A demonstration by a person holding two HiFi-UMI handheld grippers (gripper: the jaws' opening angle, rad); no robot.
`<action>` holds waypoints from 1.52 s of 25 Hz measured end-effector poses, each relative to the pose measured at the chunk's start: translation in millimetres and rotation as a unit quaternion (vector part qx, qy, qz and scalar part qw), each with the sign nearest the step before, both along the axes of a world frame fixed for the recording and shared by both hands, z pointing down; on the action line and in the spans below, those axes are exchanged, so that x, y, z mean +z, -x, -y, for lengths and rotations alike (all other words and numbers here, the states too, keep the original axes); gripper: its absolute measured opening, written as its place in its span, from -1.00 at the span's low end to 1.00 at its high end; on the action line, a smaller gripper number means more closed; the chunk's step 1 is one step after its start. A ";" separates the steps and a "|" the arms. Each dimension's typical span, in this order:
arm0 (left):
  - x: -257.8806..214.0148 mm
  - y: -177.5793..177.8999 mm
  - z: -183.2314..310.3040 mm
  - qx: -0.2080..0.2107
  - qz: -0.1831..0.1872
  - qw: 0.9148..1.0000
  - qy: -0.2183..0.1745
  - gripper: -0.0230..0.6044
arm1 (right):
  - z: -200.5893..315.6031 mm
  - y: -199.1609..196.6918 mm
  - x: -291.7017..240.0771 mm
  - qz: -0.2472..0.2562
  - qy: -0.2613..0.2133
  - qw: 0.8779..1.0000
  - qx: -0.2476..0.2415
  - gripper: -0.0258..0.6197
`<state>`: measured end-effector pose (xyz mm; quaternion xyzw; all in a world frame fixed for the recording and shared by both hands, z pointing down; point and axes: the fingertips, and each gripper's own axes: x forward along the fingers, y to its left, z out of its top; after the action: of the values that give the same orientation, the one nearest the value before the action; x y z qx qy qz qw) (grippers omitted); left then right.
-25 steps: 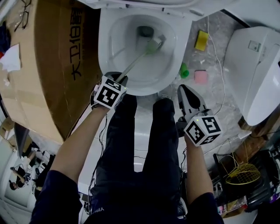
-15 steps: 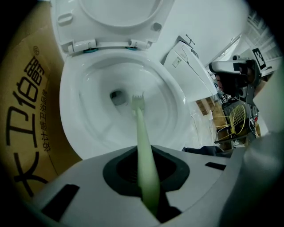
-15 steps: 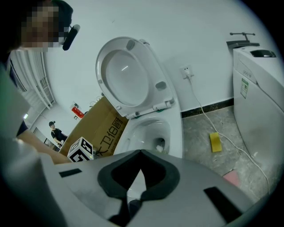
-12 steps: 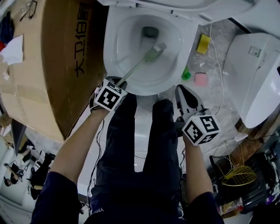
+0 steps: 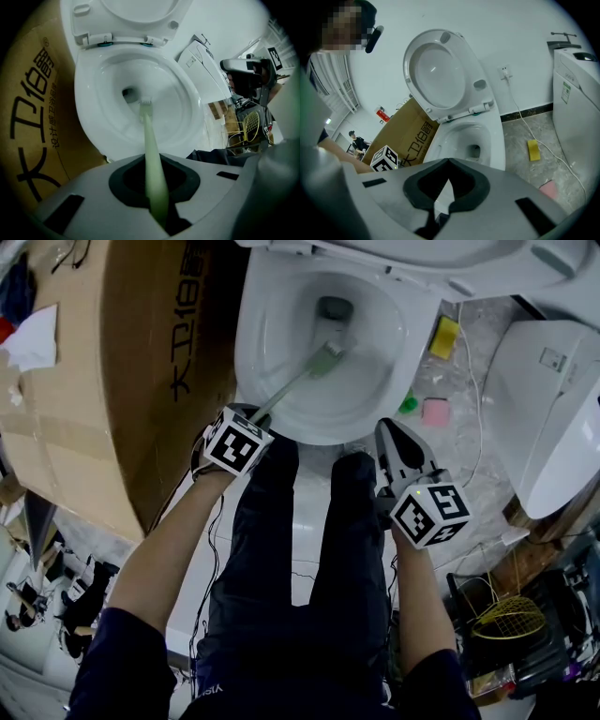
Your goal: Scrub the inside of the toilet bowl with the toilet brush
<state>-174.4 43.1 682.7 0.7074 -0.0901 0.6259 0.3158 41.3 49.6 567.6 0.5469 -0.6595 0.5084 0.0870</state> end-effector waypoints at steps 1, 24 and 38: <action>-0.1 2.1 1.9 -0.001 0.001 1.000 0.000 -0.74 | 1.7 1.6 0.5 0.000 0.001 1.000 -0.001 -0.92; -3.1 14.2 56.0 -0.026 0.020 0.999 -0.014 -0.75 | 36.3 14.1 5.1 0.004 0.010 1.000 -0.010 -0.92; -7.7 6.6 105.9 -0.021 0.021 0.999 -0.044 -0.75 | 42.7 0.6 0.1 0.001 0.010 1.000 0.009 -0.92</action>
<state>-181.0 -62.8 675.0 0.7051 -0.1394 0.6293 0.2956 40.7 6.9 567.7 0.5510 -0.6500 0.5161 0.0870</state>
